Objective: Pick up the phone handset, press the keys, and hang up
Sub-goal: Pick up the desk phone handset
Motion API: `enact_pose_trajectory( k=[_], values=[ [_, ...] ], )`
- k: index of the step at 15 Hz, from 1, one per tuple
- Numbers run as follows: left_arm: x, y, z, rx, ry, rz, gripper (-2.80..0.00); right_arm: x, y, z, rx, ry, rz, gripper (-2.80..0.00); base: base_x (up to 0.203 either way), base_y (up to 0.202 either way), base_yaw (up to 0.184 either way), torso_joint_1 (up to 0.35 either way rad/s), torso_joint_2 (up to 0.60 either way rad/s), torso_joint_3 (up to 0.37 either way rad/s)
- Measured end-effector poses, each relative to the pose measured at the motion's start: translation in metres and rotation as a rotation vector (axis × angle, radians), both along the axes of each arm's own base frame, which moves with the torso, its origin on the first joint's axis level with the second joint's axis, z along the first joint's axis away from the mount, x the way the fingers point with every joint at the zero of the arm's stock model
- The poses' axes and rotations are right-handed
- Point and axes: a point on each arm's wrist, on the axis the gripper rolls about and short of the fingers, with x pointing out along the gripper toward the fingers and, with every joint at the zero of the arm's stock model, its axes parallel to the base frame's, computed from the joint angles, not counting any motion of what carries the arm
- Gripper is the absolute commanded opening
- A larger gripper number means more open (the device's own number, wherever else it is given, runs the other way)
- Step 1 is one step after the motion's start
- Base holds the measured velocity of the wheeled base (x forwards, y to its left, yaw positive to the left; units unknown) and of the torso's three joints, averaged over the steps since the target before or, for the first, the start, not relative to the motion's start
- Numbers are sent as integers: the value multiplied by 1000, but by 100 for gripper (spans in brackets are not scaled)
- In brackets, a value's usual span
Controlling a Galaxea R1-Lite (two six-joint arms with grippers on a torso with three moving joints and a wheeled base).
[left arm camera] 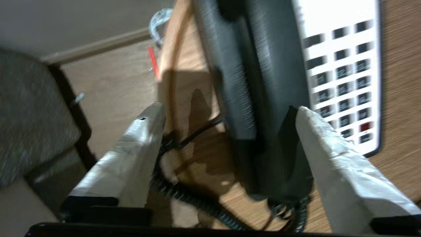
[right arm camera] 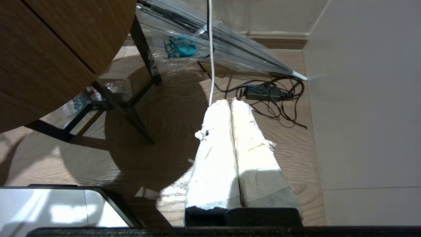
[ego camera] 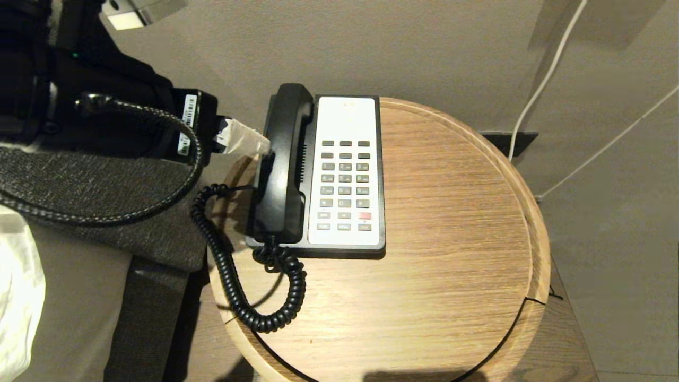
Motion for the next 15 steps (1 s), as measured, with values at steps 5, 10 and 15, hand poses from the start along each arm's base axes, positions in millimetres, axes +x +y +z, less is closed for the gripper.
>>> enact_pose_trajectory(
  k=[5,10,15],
  values=[
    [-4,-16,15,34,-50,14,0,0,0,0,0,0,0,-280,0,0,0,0,0,0],
    [-10,-11,19,229,-67,38,0,0,0,0,0,0,0,-280,0,0,0,0,0,0],
    [-17,-18,17,283,-72,59,0,0,0,0,-1,0,0,-280,0,0,0,0,0,0]
  ],
)
